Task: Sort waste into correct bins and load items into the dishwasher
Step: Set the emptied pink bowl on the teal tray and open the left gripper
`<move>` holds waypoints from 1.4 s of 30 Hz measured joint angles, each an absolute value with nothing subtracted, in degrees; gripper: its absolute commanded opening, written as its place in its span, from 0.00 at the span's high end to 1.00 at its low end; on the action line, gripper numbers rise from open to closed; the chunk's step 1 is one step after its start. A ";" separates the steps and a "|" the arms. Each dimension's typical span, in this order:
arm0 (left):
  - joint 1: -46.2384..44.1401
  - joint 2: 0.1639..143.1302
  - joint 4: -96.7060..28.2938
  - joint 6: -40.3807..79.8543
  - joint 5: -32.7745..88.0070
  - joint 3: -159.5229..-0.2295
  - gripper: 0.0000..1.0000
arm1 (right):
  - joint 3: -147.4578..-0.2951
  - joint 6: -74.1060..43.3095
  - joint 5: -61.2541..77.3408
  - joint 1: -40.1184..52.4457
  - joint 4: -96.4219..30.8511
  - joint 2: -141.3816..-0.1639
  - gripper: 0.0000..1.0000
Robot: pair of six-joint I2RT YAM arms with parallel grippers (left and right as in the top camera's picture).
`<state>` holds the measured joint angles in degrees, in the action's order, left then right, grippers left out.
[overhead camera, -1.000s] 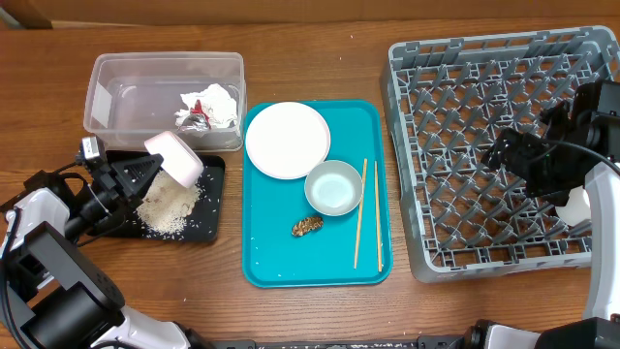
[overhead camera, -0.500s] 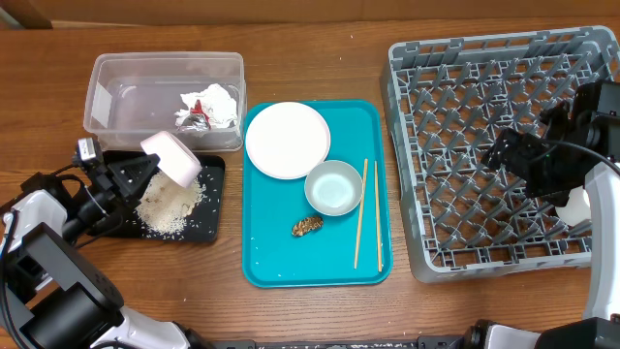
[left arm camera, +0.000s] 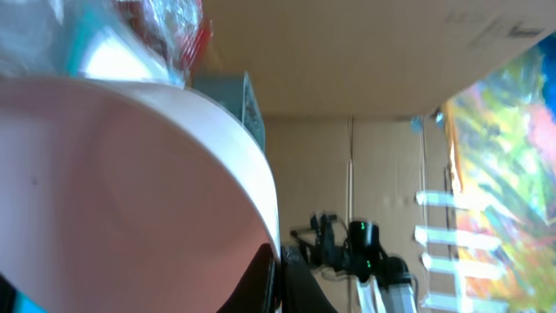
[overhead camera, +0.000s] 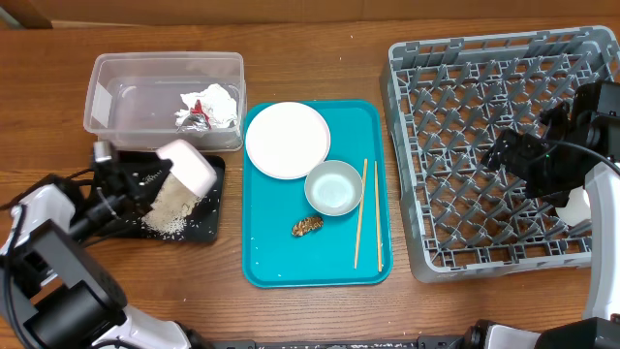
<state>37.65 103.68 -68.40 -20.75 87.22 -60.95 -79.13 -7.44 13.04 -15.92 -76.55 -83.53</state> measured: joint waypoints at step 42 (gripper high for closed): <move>-22.81 103.96 -61.93 -2.44 28.38 -74.59 0.61 | -79.13 -7.44 13.02 -15.92 -76.53 -83.53 0.00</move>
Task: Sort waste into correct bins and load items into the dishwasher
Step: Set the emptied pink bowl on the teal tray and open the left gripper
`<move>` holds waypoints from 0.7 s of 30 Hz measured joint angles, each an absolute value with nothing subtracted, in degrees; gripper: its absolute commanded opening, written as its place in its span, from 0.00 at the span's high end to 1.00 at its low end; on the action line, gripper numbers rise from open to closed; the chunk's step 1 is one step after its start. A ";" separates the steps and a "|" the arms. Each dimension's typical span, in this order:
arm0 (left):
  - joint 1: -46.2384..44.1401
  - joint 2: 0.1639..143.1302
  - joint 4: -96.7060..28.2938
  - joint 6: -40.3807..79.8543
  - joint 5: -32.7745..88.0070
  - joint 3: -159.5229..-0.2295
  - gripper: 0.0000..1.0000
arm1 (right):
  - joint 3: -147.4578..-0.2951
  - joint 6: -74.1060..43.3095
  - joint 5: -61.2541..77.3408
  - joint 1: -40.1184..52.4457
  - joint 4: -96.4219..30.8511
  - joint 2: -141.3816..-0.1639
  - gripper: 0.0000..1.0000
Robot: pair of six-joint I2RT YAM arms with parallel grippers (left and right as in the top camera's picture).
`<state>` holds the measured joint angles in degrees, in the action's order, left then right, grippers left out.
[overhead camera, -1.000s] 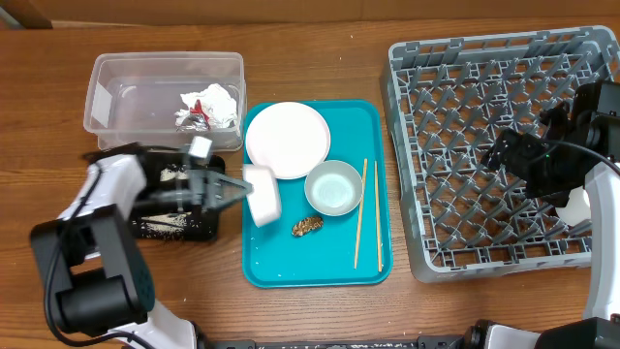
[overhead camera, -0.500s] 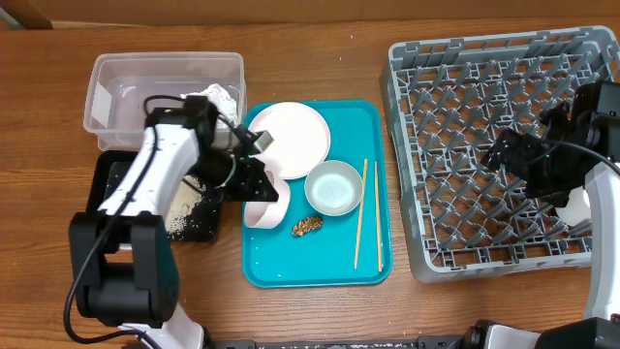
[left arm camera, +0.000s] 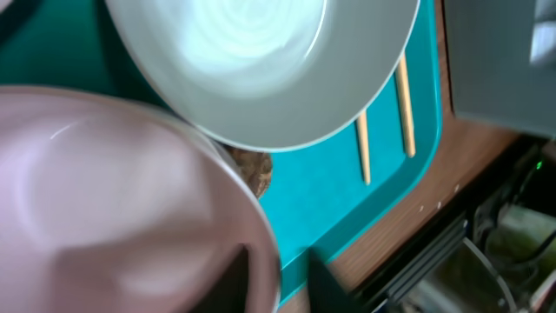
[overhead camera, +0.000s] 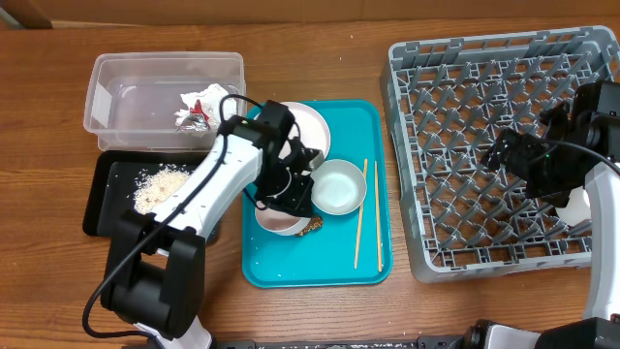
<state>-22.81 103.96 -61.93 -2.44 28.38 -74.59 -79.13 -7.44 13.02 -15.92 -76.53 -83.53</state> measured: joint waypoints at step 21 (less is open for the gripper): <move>-16.45 93.25 -66.89 12.97 10.33 -87.79 0.39 | -79.13 -4.84 23.77 -8.60 -71.53 -83.53 0.06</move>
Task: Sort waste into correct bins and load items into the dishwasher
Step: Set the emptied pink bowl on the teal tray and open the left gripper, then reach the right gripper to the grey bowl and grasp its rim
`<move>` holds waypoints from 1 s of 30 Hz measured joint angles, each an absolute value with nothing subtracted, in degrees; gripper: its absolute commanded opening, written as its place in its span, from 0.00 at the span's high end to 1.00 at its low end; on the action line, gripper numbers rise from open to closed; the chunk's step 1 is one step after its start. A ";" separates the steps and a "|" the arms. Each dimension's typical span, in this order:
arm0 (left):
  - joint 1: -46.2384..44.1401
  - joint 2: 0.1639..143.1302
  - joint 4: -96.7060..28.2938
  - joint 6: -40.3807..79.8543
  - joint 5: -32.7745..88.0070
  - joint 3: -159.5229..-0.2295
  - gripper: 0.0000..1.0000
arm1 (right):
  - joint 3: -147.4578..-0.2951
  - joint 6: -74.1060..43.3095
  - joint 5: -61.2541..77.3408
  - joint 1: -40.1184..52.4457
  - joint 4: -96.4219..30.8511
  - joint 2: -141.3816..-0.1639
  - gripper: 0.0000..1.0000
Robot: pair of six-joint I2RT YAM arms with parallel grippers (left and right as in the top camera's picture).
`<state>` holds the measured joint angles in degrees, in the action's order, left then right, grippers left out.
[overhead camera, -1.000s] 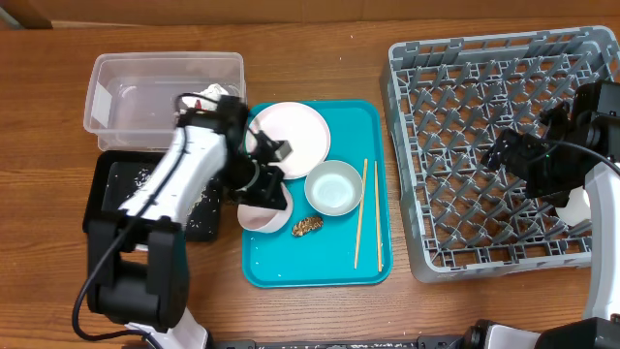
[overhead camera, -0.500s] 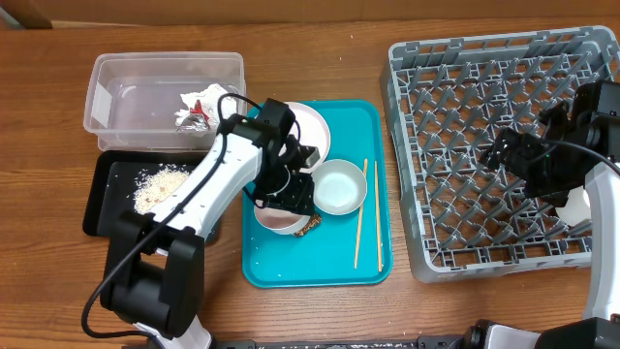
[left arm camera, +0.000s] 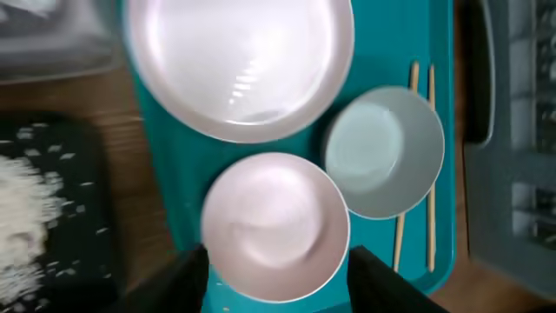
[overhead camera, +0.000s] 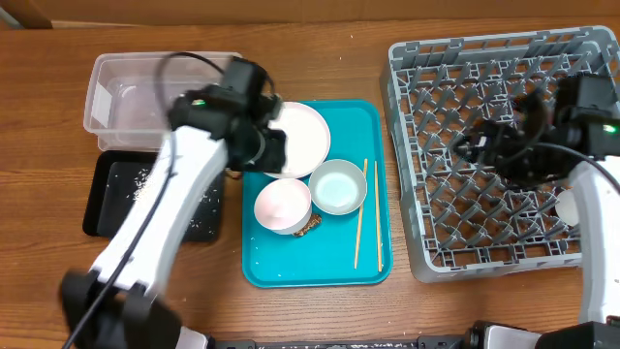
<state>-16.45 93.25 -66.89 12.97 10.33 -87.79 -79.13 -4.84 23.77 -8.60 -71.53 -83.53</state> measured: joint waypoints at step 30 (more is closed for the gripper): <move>-2.09 84.51 -71.09 16.62 7.44 -88.33 0.02 | -79.18 -20.53 11.00 26.76 -62.92 -107.18 0.39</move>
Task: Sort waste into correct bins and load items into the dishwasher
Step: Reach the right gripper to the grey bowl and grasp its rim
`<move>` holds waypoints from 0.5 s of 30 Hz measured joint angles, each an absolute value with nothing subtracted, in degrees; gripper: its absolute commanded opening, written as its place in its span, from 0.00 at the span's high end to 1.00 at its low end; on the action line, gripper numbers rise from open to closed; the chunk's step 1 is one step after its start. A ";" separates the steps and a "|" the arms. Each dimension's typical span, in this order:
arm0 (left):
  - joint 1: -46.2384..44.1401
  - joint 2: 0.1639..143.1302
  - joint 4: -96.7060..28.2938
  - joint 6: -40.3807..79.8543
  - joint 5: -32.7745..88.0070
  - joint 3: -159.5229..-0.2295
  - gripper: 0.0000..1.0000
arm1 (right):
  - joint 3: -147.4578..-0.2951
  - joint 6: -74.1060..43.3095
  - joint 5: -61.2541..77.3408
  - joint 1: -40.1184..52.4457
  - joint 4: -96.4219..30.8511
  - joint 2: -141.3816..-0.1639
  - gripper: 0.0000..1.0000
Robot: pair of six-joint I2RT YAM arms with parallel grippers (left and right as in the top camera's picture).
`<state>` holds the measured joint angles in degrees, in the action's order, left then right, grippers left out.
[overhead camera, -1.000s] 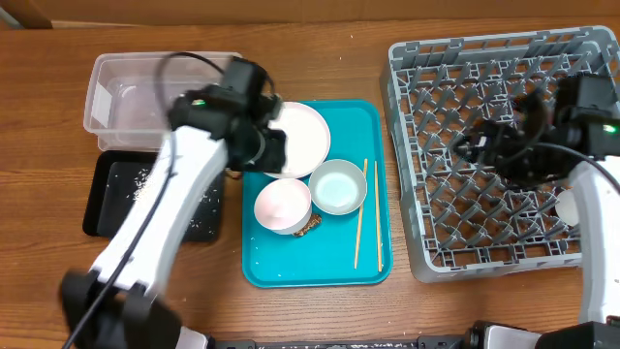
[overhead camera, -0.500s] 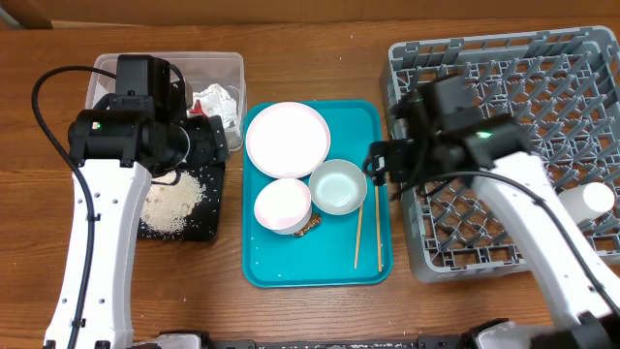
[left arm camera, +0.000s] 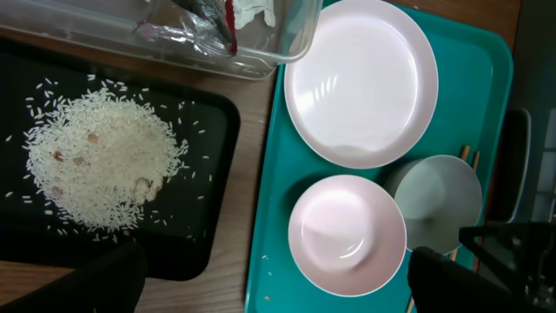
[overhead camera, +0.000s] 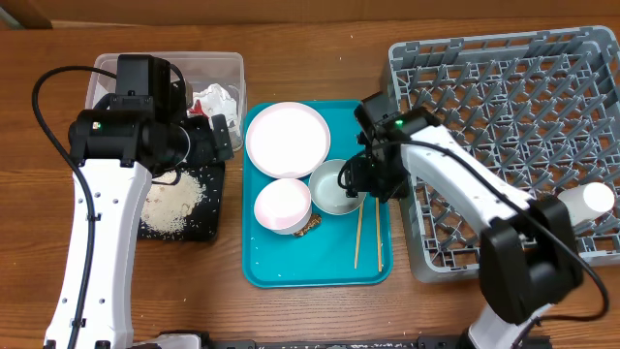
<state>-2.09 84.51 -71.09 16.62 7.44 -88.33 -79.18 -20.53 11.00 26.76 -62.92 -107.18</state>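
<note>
On the teal tray (overhead camera: 315,264) stand a white plate (overhead camera: 287,139), an empty pink bowl (overhead camera: 282,205) and a grey-green bowl (overhead camera: 332,190). Beside them lie two chopsticks (overhead camera: 360,233) and a brown food scrap (overhead camera: 308,227). My left gripper (overhead camera: 221,138) hangs open high over the gap between the black tray and the teal tray, its fingers (left arm camera: 87,278) wide apart and holding nothing. My right gripper (overhead camera: 364,180) is at the grey-green bowl's right rim; its jaws are hidden by the arm. The grey dish rack (overhead camera: 504,116) stands at the right.
A black tray (overhead camera: 208,228) holds a heap of rice (overhead camera: 172,206). Behind it a clear bin (overhead camera: 165,66) holds crumpled wrappers (overhead camera: 215,99). A white cup (overhead camera: 593,199) sits at the rack's right edge. My right arm stretches from the rack across the tray.
My right arm was over the dish rack; now it reaches left, with its gripper at the grey-green bowl's rim. My left gripper has drawn back to the left and higher, still open.
My left gripper held the pink bowl tipped over the black tray, with rice beneath it. Then it held the bowl over the teal tray beside the grey-green bowl. Then the bowl stood on the tray with the gripper open above. Now the right gripper is at the grey-green bowl.
</note>
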 measured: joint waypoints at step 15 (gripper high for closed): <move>-2.09 84.51 -70.74 16.60 7.44 -88.33 0.02 | -79.18 -23.24 10.09 26.76 -60.53 -111.18 0.83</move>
<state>-2.09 84.51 -70.74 16.60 7.44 -88.33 -79.18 -23.24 10.09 26.76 -60.53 -111.18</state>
